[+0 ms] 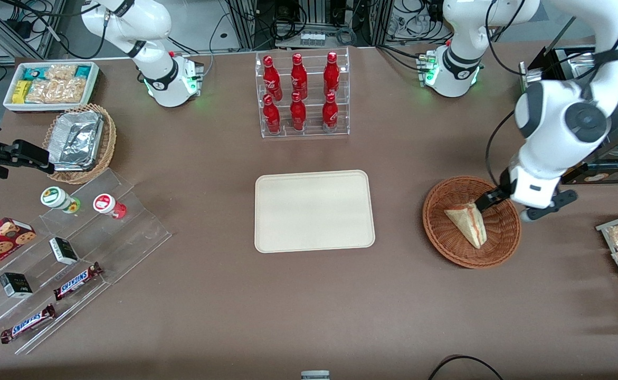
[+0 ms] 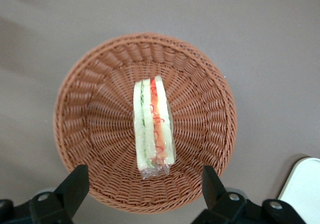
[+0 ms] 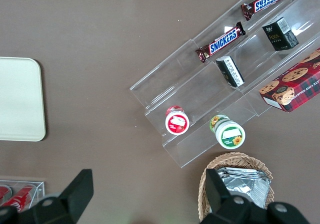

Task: Place sandwich from basket to tray
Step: 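Lower the open left gripper over the wrapped sandwich in the wicker basket, then close the left gripper on the sandwich's wrapped end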

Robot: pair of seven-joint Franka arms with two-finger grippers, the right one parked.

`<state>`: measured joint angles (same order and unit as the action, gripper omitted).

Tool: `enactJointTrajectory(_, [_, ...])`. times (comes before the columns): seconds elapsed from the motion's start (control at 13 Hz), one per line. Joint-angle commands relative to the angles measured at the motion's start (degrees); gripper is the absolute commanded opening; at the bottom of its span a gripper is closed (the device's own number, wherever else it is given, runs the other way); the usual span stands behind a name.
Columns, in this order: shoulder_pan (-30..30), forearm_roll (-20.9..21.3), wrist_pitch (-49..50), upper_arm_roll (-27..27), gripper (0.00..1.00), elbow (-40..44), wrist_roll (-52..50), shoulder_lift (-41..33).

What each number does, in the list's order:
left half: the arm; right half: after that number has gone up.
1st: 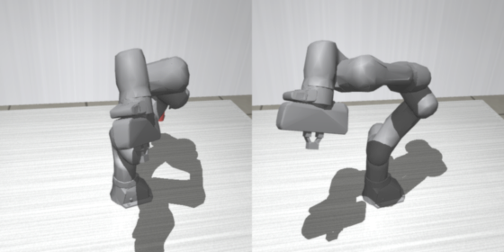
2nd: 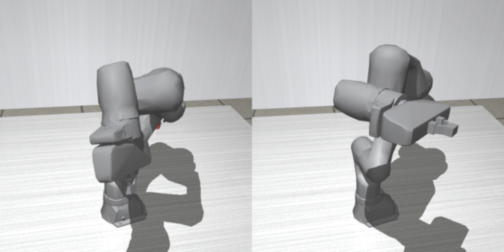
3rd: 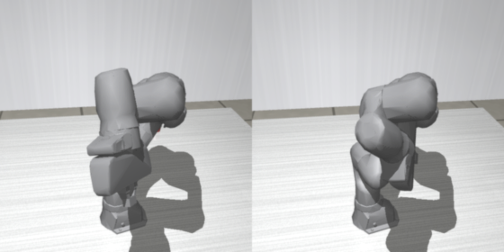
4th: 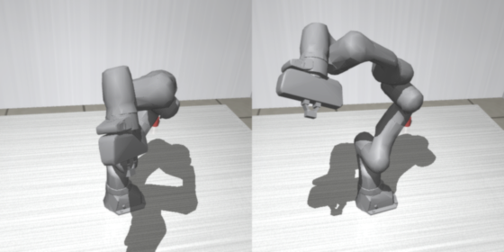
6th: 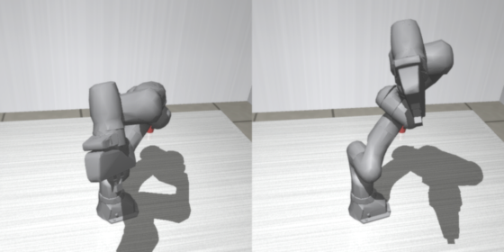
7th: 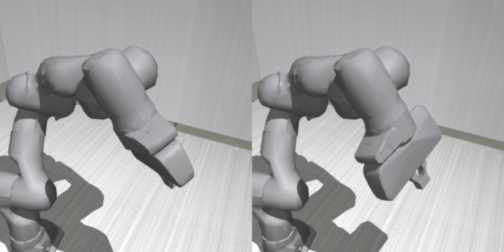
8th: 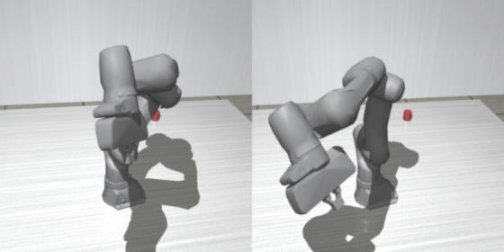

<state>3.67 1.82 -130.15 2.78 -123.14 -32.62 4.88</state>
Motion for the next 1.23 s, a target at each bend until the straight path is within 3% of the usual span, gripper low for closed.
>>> enactJointTrajectory(0.0, [0.3,0.0,-2.1,0.2,1.0,-0.5,-1.8,1.9])
enactJointTrajectory(1.15, [1.1,0.2,-8.4,0.2,0.98,-3.4,-1.8,8.5])
